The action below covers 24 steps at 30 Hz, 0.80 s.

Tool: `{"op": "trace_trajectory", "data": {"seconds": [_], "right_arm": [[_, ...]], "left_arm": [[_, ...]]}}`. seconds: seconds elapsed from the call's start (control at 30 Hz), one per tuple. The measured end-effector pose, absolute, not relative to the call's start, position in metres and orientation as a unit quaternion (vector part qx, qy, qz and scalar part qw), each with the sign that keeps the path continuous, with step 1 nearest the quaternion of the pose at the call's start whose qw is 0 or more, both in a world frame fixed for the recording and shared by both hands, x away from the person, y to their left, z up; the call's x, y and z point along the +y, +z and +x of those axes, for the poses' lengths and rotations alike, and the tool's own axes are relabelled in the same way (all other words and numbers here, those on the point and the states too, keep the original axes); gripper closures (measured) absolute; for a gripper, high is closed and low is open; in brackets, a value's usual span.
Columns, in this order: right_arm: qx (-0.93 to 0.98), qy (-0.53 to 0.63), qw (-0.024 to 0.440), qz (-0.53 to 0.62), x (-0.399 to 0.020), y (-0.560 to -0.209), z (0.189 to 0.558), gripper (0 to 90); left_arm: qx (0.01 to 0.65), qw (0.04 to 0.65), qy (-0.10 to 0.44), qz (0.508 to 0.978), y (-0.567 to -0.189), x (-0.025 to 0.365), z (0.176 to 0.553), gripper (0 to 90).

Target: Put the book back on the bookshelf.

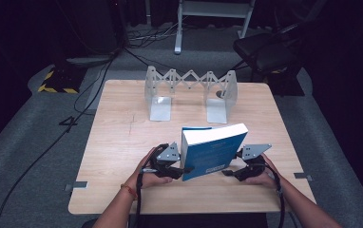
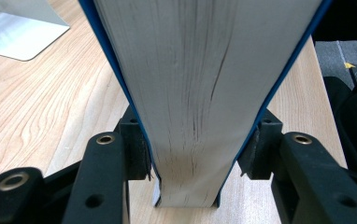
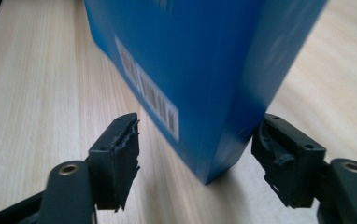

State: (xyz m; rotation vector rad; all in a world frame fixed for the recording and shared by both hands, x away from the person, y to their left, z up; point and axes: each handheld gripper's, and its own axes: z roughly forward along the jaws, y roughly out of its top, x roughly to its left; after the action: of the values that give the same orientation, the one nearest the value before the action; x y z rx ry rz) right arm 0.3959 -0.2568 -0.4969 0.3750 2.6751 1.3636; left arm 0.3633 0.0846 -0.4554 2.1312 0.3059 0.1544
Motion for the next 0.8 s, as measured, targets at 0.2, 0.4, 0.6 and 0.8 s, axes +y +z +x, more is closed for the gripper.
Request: {"op": "trace_trajectory", "data": {"seconds": [0.2,0.4,0.6,0.8], "right_arm": [[0.872,0.469,0.065,0.126,-0.253,-0.494,0.397,36.3],[0.865,0.484,0.066,0.114,-0.255,-0.489,0.397,46.8],[0.870,0.478,0.072,0.092,-0.264,-0.486,0.381,56.5],[0.857,0.500,0.099,0.081,-0.261,-0.470,0.366,56.2]], "left_arm": [[0.125,0.464,0.066,0.874,-0.457,0.083,0.363,54.1],[0.132,0.421,0.102,0.892,-0.467,0.083,0.359,49.6],[0.150,0.367,0.142,0.907,-0.481,0.080,0.357,47.8],[0.151,0.353,0.154,0.910,-0.487,0.078,0.359,48.5]]}}
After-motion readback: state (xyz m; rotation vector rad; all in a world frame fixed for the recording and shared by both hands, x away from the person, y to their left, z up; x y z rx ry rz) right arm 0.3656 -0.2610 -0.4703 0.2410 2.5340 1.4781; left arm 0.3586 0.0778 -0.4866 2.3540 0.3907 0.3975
